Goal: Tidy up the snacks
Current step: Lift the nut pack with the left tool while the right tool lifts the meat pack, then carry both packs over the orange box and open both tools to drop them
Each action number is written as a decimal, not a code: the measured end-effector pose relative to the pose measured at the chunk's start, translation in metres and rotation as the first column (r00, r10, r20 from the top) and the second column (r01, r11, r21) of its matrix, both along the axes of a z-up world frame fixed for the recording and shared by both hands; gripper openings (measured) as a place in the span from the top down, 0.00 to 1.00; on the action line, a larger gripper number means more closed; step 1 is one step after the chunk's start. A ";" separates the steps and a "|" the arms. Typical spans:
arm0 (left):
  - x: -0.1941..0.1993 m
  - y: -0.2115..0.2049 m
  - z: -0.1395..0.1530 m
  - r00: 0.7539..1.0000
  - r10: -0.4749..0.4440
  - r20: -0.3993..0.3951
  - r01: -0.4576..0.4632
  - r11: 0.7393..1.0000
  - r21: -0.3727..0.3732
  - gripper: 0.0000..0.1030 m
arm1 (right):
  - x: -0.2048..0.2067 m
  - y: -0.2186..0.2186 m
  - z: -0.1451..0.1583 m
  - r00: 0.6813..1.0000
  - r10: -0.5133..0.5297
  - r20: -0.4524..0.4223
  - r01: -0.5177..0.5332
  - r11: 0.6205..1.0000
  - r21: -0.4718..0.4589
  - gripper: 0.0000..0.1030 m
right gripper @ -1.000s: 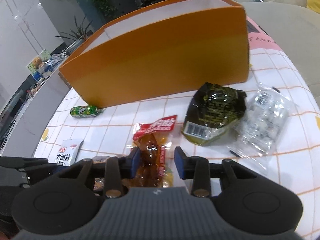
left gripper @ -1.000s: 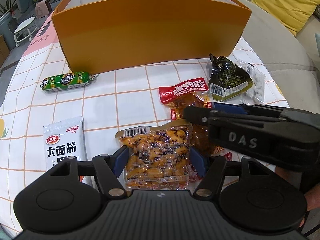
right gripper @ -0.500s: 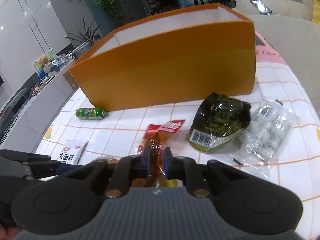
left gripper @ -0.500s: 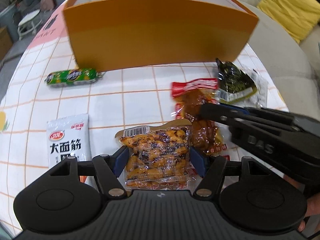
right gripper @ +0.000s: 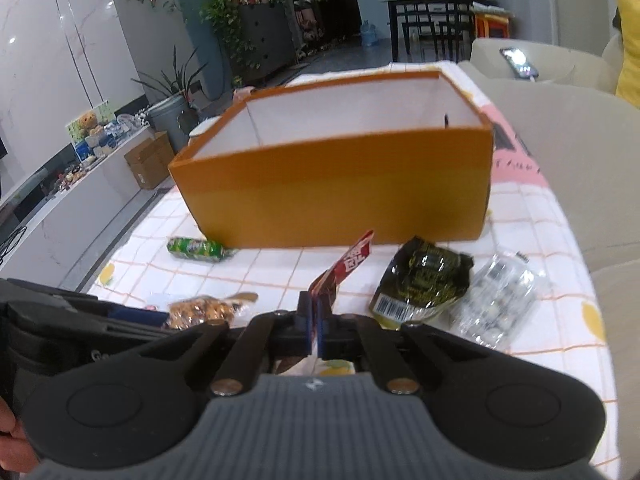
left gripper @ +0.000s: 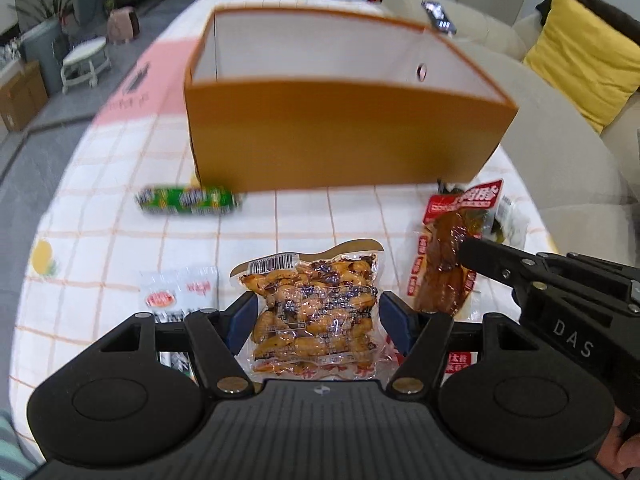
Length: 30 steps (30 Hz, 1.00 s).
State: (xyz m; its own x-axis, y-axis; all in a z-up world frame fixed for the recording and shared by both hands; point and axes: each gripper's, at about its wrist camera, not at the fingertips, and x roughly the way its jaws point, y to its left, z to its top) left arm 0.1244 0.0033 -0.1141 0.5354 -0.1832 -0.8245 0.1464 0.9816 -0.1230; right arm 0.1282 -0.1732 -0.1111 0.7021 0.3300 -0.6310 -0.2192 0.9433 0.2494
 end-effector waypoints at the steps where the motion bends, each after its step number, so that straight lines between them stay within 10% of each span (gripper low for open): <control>1: -0.001 0.000 0.006 1.000 0.000 0.017 0.000 1.000 0.005 0.26 | -0.001 -0.001 0.005 1.000 -0.002 0.011 0.002 1.000 -0.001 1.00; 16: 0.022 -0.004 0.080 0.985 -0.034 0.172 0.025 0.998 0.053 0.26 | 0.006 -0.019 0.085 0.985 0.015 0.171 -0.010 1.000 -0.029 1.00; 30: 0.097 0.005 0.120 0.968 -0.066 0.242 0.056 0.997 0.047 0.26 | 0.100 -0.016 0.145 0.966 0.117 0.231 -0.101 0.992 -0.077 1.00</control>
